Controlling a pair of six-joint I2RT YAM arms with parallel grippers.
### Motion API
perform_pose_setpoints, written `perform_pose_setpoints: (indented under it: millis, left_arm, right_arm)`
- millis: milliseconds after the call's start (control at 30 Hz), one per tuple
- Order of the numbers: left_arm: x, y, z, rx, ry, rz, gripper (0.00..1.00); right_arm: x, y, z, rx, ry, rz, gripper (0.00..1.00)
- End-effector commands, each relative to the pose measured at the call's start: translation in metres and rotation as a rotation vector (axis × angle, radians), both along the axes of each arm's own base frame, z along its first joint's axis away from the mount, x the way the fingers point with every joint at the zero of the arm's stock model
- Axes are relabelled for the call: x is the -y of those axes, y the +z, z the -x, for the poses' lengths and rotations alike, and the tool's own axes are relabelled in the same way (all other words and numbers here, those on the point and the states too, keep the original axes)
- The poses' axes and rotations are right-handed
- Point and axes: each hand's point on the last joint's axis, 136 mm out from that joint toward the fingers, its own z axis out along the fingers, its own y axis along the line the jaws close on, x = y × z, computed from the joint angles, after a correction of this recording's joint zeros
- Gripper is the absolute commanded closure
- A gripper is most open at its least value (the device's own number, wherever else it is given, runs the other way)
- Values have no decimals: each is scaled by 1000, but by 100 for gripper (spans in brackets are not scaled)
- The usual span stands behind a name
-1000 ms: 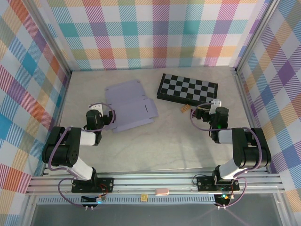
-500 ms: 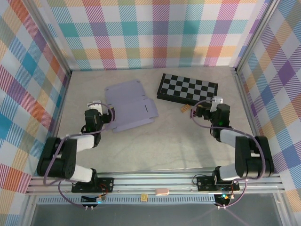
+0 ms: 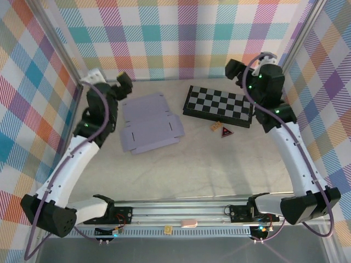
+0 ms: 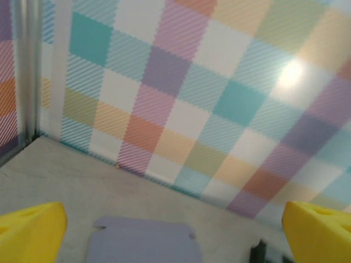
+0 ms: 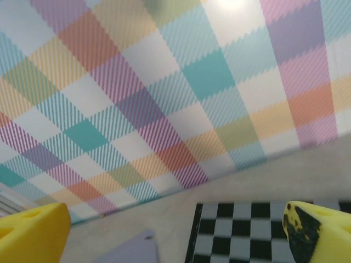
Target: Fold the paper box
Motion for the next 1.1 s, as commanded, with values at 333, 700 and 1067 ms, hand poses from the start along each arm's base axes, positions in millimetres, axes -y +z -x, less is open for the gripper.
perform_pose_setpoints:
  millis: [333,700,1067]
  left_arm:
    - [-3,-228,-10,-941,-31,424,29]
    - [-37,-300,-42,-961,39,462,35]
    - [-27,-354,-57,-1007,-72,423,52]
  right_arm:
    - [-216,-238,72,-907,416,-290,31]
    - [-282,-316,94,-1116,405,-534,32]
    - [-283,-343,102,-1111,422,-663,32]
